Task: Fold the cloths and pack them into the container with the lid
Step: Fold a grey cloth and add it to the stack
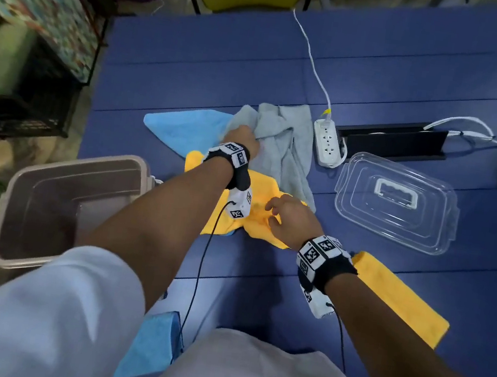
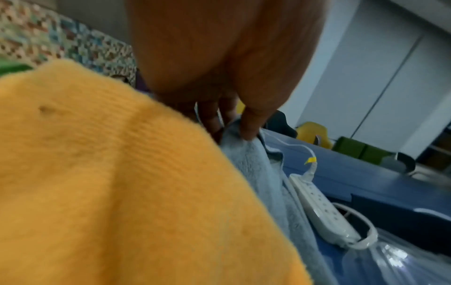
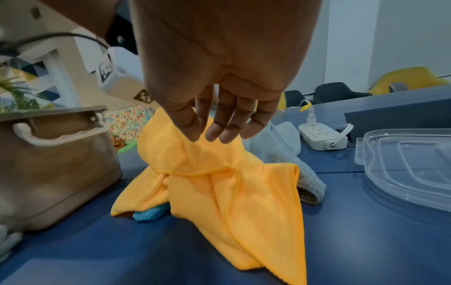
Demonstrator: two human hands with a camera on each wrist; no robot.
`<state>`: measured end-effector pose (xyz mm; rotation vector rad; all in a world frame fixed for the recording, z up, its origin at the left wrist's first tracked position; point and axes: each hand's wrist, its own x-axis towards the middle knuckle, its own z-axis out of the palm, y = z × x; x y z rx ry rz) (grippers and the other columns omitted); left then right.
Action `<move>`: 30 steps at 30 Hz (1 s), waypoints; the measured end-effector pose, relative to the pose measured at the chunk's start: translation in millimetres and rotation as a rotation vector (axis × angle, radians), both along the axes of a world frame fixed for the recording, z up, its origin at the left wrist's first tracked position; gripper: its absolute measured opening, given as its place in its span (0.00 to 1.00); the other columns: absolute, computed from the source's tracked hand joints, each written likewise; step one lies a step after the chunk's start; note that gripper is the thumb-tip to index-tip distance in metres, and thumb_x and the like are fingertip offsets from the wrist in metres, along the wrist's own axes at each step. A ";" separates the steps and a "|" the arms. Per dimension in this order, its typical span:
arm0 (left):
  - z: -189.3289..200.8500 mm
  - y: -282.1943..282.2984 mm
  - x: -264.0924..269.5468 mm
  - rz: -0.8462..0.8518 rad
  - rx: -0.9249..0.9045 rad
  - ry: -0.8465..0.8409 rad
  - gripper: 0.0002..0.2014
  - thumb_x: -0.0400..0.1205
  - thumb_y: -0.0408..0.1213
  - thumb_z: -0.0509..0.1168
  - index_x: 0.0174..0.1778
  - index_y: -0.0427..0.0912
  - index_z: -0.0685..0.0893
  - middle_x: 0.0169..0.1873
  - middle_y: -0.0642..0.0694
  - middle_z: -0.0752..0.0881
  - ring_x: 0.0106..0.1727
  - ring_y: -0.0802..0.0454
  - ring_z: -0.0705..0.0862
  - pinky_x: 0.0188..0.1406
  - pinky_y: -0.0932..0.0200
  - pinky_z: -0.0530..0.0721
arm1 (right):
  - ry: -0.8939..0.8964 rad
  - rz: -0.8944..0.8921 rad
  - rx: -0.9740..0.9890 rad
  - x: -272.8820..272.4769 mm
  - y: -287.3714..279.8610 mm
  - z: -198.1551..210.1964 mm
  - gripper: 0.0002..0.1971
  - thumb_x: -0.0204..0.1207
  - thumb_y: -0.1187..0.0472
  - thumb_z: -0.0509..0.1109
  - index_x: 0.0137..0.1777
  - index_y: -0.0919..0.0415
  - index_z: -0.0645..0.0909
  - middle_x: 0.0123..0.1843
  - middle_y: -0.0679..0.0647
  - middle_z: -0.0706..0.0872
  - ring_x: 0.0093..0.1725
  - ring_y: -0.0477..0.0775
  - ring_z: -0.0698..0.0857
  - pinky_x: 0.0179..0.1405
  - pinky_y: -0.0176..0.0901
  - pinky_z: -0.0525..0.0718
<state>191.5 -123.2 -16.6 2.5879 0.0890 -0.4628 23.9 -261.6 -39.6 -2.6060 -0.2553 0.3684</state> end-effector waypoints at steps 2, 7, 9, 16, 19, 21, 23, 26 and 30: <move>17.1 -7.8 -1.1 0.078 -0.201 -0.104 0.14 0.86 0.39 0.55 0.58 0.35 0.81 0.57 0.35 0.84 0.59 0.37 0.81 0.50 0.53 0.75 | -0.093 -0.106 0.089 4.1 -7.1 9.7 0.14 0.73 0.64 0.65 0.57 0.55 0.83 0.50 0.51 0.83 0.54 0.56 0.83 0.48 0.54 0.84; 93.9 -20.4 -27.3 -0.001 -0.676 -0.256 0.12 0.84 0.41 0.55 0.44 0.40 0.81 0.39 0.46 0.81 0.43 0.53 0.81 0.49 0.55 0.78 | -0.458 -0.443 0.322 14.1 -26.8 52.5 0.15 0.75 0.62 0.67 0.61 0.57 0.76 0.57 0.54 0.77 0.47 0.45 0.78 0.49 0.48 0.81; 124.0 -21.5 -50.1 -0.133 -0.683 -0.258 0.14 0.85 0.39 0.57 0.32 0.45 0.74 0.28 0.53 0.71 0.29 0.62 0.71 0.34 0.62 0.71 | -0.584 -0.474 0.425 20.2 -32.1 77.0 0.20 0.75 0.60 0.71 0.65 0.62 0.74 0.60 0.58 0.76 0.48 0.40 0.75 0.52 0.35 0.77; 210.2 -14.3 -120.6 -0.348 -0.701 -0.445 0.18 0.83 0.41 0.63 0.32 0.30 0.75 0.28 0.43 0.70 0.30 0.56 0.69 0.32 0.60 0.67 | -0.371 -0.368 0.496 3.8 -21.9 143.5 0.19 0.71 0.57 0.74 0.60 0.62 0.78 0.48 0.52 0.86 0.50 0.53 0.85 0.53 0.54 0.83; 236.2 3.5 -137.5 -0.329 -0.696 -0.565 0.20 0.81 0.44 0.64 0.34 0.28 0.78 0.28 0.44 0.69 0.32 0.53 0.67 0.33 0.57 0.65 | -0.272 -0.325 0.622 -18.3 -11.3 150.4 0.34 0.64 0.47 0.75 0.70 0.54 0.71 0.56 0.47 0.84 0.57 0.52 0.83 0.55 0.45 0.81; 243.1 15.5 -148.4 -0.322 -0.669 -0.581 0.19 0.81 0.44 0.64 0.37 0.29 0.82 0.29 0.45 0.72 0.33 0.54 0.69 0.34 0.57 0.66 | -0.216 -0.276 0.668 -31.8 0.7 147.7 0.40 0.60 0.38 0.77 0.71 0.51 0.69 0.57 0.41 0.82 0.59 0.48 0.83 0.59 0.46 0.82; 244.2 26.6 -162.7 -0.339 -0.627 -0.558 0.19 0.82 0.44 0.63 0.38 0.27 0.82 0.30 0.45 0.73 0.34 0.54 0.69 0.34 0.56 0.67 | -0.314 -0.294 0.663 -45.2 11.8 141.1 0.38 0.58 0.38 0.76 0.68 0.49 0.70 0.58 0.45 0.83 0.58 0.47 0.83 0.59 0.51 0.83; 237.6 39.7 -186.6 -0.387 -0.556 -0.487 0.21 0.84 0.42 0.62 0.37 0.24 0.79 0.28 0.44 0.70 0.31 0.53 0.67 0.30 0.56 0.65 | -0.510 -0.406 0.663 -65.8 23.1 137.2 0.41 0.59 0.41 0.77 0.72 0.51 0.67 0.65 0.47 0.75 0.57 0.41 0.79 0.55 0.37 0.82; 227.9 50.2 -217.8 -0.436 -0.489 -0.447 0.19 0.85 0.41 0.62 0.35 0.28 0.81 0.27 0.44 0.72 0.29 0.55 0.68 0.29 0.56 0.66 | -0.733 -0.341 0.565 -85.5 41.6 146.4 0.36 0.61 0.52 0.74 0.70 0.61 0.70 0.62 0.53 0.76 0.60 0.46 0.75 0.57 0.27 0.72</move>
